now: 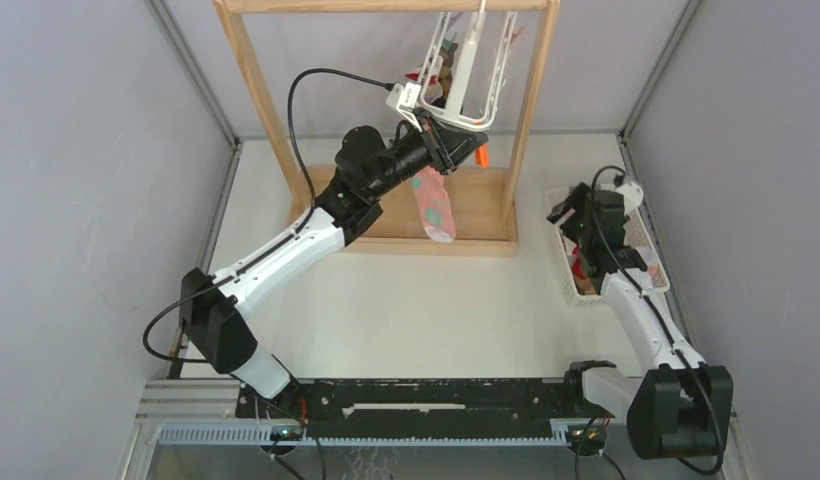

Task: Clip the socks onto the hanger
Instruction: Move the clothesline to the center of the board.

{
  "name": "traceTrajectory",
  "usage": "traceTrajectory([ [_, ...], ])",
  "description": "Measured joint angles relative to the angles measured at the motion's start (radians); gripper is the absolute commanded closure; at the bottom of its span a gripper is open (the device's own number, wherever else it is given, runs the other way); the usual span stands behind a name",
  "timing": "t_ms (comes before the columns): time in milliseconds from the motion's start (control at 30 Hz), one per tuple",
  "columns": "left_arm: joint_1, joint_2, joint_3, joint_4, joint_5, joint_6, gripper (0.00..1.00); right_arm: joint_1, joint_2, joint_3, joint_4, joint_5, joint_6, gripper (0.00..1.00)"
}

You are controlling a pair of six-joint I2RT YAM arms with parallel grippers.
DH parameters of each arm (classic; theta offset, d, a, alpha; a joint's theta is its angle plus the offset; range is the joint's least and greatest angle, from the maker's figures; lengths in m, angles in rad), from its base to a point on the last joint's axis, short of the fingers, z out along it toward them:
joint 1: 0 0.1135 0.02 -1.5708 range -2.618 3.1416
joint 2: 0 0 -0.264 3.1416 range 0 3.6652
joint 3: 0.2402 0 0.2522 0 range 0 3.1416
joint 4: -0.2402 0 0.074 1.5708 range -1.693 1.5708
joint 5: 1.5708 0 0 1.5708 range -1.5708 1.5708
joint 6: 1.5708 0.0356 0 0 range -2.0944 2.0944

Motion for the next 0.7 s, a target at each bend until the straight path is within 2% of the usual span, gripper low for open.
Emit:
traceTrajectory([
  [100, 0.002, 0.019, 0.002, 0.028, 0.004, -0.015, 1.00, -0.084, -0.032, -0.104, 0.006, -0.041, 0.062, 0.18],
  [200, 0.002, 0.052, 0.016, 0.052, 0.019, -0.030, 1.00, -0.117, -0.026, -0.164, -0.010, -0.068, 0.111, 0.19],
  [333, 0.002, 0.085, 0.021, 0.084, 0.029, -0.047, 1.00, -0.129, -0.024, -0.196, 0.013, -0.091, 0.157, 0.22],
  [700, 0.003, 0.094, 0.021, 0.105, 0.045, -0.049, 1.00, -0.178, 0.072, -0.216, 0.116, -0.085, 0.267, 0.22],
])
